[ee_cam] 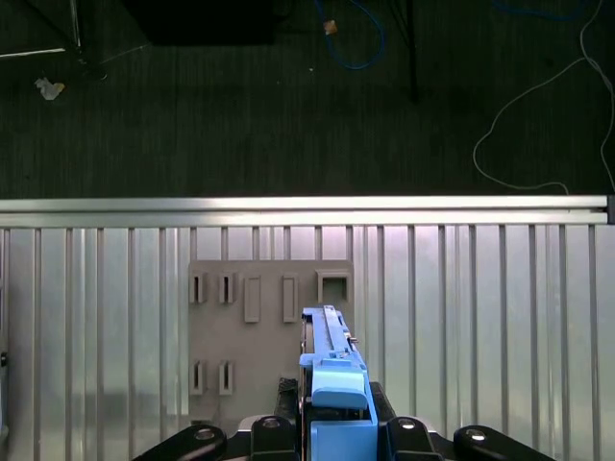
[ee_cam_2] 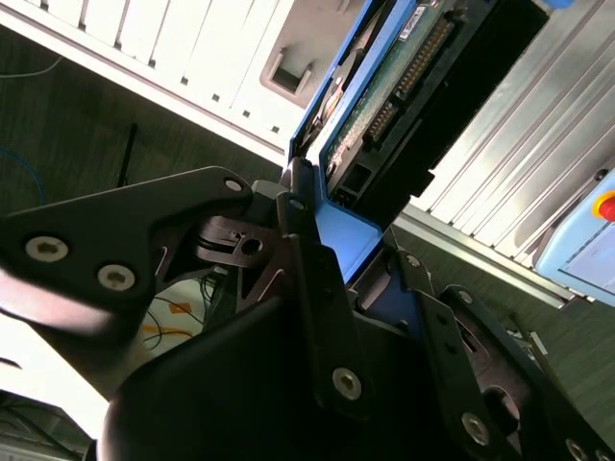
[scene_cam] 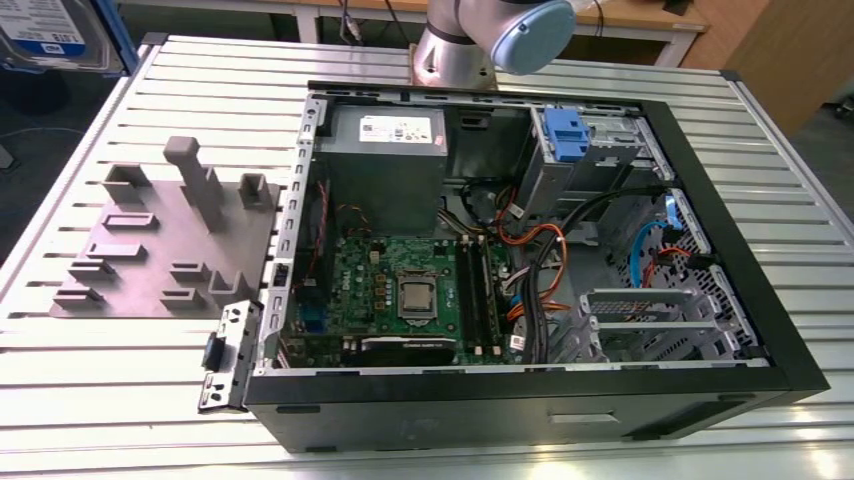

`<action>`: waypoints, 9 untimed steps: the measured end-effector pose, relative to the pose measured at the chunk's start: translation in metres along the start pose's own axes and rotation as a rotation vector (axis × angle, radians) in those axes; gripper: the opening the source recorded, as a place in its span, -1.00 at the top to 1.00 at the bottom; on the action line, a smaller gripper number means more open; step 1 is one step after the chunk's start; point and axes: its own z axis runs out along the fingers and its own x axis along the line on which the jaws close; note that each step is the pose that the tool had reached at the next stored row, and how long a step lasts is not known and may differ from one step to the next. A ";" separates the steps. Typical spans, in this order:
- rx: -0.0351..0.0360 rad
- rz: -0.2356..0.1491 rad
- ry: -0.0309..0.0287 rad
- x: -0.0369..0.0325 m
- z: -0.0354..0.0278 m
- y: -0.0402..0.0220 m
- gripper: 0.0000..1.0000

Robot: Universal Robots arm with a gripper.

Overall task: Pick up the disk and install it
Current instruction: 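Pick up the disk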

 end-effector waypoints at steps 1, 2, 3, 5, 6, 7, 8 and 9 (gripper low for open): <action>0.0001 0.000 0.0000 0.0000 0.0000 -0.0002 0.27; 0.0001 0.000 -0.0001 0.0000 0.0001 -0.0005 0.27; 0.0000 0.000 0.0000 0.0000 0.0000 -0.0007 0.27; 0.0000 0.000 0.0000 0.0000 0.0000 -0.0012 0.27; 0.0001 0.000 -0.0001 0.0000 0.0000 -0.0014 0.27; 0.0000 0.000 0.0000 0.0000 0.0000 -0.0017 0.27; 0.0000 0.000 0.0000 -0.0001 0.0000 -0.0019 0.27; 0.0000 0.000 0.0000 -0.0001 0.0000 -0.0021 0.27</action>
